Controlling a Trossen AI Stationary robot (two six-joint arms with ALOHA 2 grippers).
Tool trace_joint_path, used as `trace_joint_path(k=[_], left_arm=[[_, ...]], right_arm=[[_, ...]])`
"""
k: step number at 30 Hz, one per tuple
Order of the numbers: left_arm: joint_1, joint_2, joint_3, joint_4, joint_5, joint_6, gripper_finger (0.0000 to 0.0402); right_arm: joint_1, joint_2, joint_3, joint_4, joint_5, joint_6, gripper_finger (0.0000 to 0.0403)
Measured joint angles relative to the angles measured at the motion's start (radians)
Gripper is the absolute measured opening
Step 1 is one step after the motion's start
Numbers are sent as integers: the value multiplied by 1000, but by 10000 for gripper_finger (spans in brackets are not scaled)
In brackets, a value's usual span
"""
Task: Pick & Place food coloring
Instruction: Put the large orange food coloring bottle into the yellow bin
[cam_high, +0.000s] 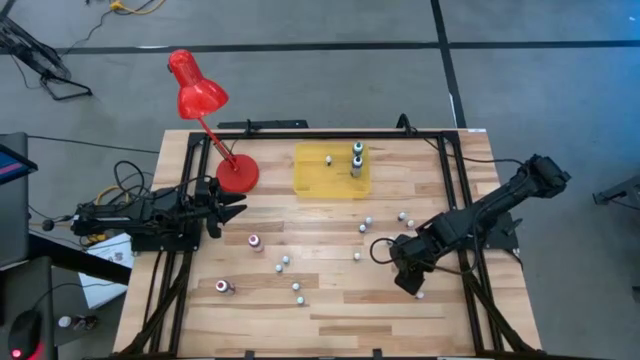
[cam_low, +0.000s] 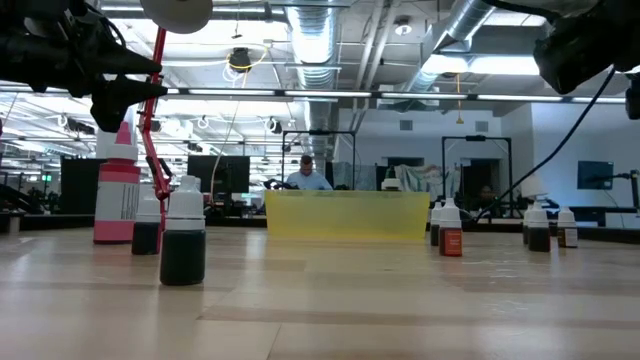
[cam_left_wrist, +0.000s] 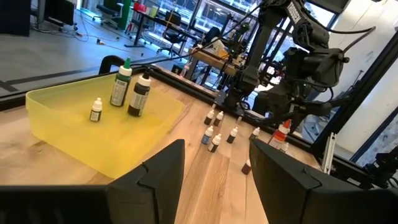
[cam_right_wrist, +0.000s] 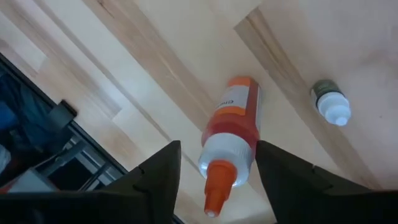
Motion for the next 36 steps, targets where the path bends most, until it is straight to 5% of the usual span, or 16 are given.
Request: trace_joint_path(k=[15, 36], left_arm=[[0, 0, 0, -1, 0, 0, 174], [0, 0, 0, -1, 0, 1, 174]], right_arm=[[53, 0, 2, -18, -1, 0, 125], [53, -1, 3, 0, 29, -3, 101]])
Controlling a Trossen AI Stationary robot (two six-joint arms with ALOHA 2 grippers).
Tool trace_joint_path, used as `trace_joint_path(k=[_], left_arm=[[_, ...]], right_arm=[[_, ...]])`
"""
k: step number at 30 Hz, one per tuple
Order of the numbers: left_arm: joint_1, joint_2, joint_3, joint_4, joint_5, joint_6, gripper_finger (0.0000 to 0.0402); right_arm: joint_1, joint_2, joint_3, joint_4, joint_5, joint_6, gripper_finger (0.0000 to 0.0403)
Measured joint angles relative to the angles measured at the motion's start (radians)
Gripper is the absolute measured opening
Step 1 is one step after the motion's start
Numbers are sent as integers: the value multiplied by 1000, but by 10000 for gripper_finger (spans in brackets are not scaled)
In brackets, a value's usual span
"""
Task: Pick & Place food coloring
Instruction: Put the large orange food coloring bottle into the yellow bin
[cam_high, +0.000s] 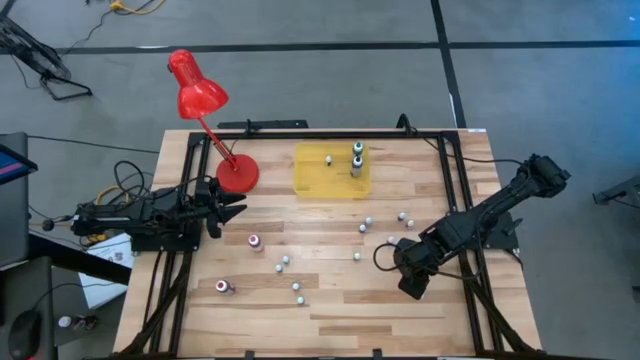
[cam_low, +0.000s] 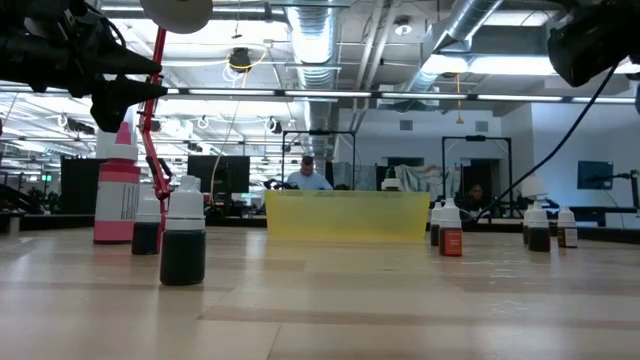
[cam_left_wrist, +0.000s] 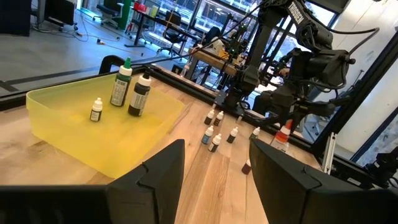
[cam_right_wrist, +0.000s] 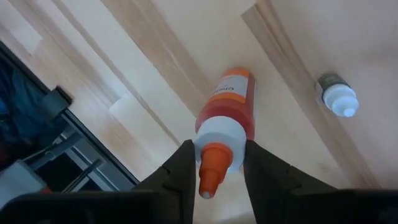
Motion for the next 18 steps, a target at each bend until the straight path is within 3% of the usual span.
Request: trace_joint_path(k=[11, 18], left_arm=[[0, 0, 0, 0, 0, 0, 174], [0, 0, 0, 0, 0, 0, 174]], right_arm=[[-36, 1, 116, 16, 143, -179, 99], [-142, 1, 167, 33, 289, -367, 100]])
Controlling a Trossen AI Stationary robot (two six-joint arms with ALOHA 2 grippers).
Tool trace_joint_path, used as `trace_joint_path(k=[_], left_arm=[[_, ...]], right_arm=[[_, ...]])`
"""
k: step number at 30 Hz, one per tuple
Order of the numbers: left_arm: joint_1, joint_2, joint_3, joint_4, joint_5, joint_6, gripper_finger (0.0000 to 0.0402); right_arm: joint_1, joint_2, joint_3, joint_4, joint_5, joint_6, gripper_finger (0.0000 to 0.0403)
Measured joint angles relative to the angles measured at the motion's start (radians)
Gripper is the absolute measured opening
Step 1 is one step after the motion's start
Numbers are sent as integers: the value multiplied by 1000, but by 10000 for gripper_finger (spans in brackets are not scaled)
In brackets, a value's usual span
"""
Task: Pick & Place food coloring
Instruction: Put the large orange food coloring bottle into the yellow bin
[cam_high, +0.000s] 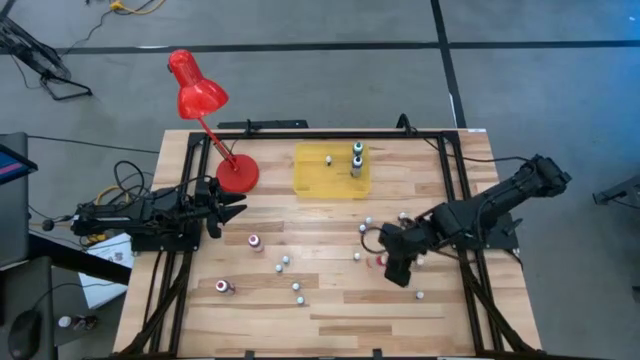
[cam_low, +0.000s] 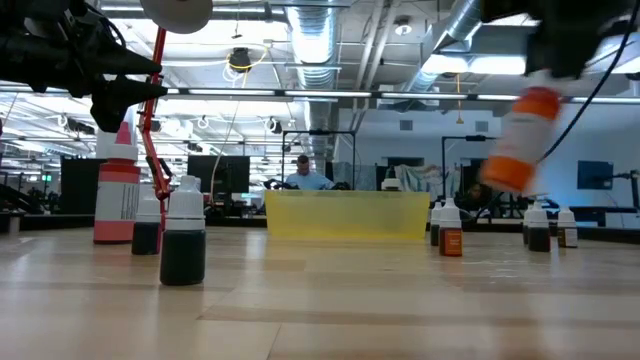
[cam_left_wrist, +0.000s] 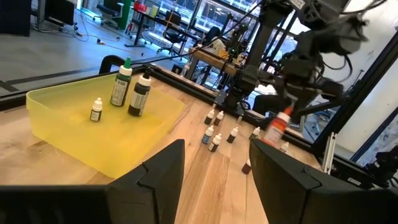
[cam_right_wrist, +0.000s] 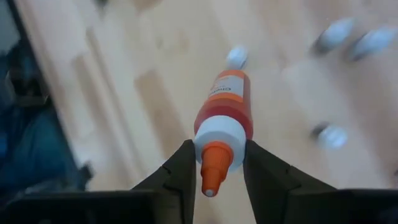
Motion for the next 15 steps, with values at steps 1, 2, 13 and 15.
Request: trace_joint_path(k=[1, 2, 13, 15], left_arm=[[0, 0, 0, 0, 0, 0, 174], [0, 0, 0, 0, 0, 0, 174], [0, 0, 0, 0, 0, 14, 174], [0, 0, 0, 0, 0, 34, 174]], right_arm=[[-29, 0, 2, 8, 12, -17, 102], [-62, 0, 3, 23, 17, -30, 105], [-406, 0, 3, 58, -89, -132, 108], [-452, 0, 4, 58, -90, -136, 108]])
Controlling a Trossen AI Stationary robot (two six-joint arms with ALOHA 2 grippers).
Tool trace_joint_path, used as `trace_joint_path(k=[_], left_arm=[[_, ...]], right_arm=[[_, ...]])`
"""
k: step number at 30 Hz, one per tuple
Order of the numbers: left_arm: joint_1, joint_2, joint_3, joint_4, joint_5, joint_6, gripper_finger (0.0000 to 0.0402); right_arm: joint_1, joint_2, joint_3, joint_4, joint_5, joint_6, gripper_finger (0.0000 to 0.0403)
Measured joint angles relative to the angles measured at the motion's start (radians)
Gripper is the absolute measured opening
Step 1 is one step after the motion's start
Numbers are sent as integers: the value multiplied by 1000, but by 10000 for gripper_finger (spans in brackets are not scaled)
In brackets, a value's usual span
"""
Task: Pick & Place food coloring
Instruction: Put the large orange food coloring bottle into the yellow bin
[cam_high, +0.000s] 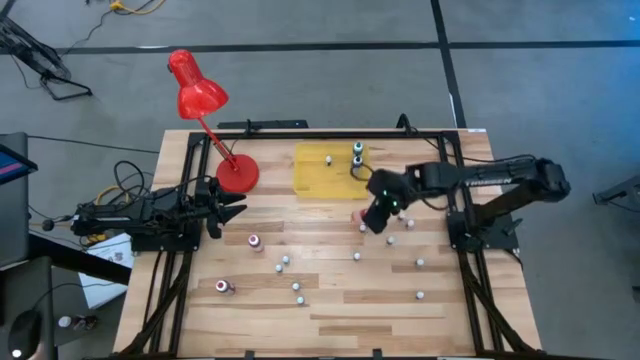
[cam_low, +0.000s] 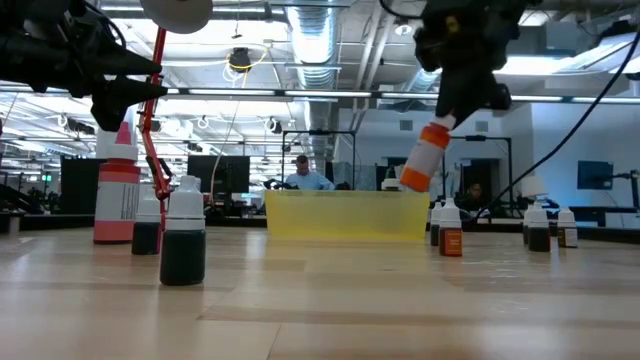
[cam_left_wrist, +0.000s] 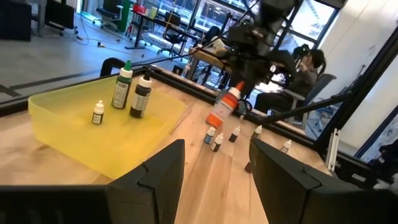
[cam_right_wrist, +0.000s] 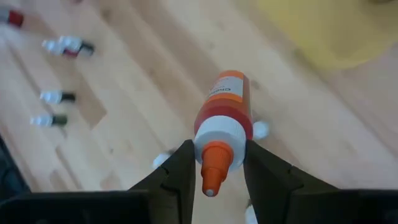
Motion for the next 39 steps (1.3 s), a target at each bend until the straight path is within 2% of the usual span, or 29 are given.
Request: trace_joint_path(k=[9, 16, 21, 26, 29, 39], left_arm=[[0, 0, 0, 0, -5, 37, 174], [0, 0, 0, 0, -5, 37, 174], [0, 0, 0, 0, -6, 37, 174], [0, 0, 0, 0, -7, 37, 174], [0, 0, 0, 0, -7, 37, 174], [0, 0, 0, -26, -7, 66, 174]], right_arm=[[-122, 0, 95, 0, 10, -127, 108], [-196, 21, 112, 0, 26, -133, 108], [-245, 123, 138, -38, 3, -178, 108], [-271, 250, 255, -173, 20, -253, 108], [-275, 313, 313, -213, 52, -287, 108], [-283, 472, 421, -351, 54, -334, 108]])
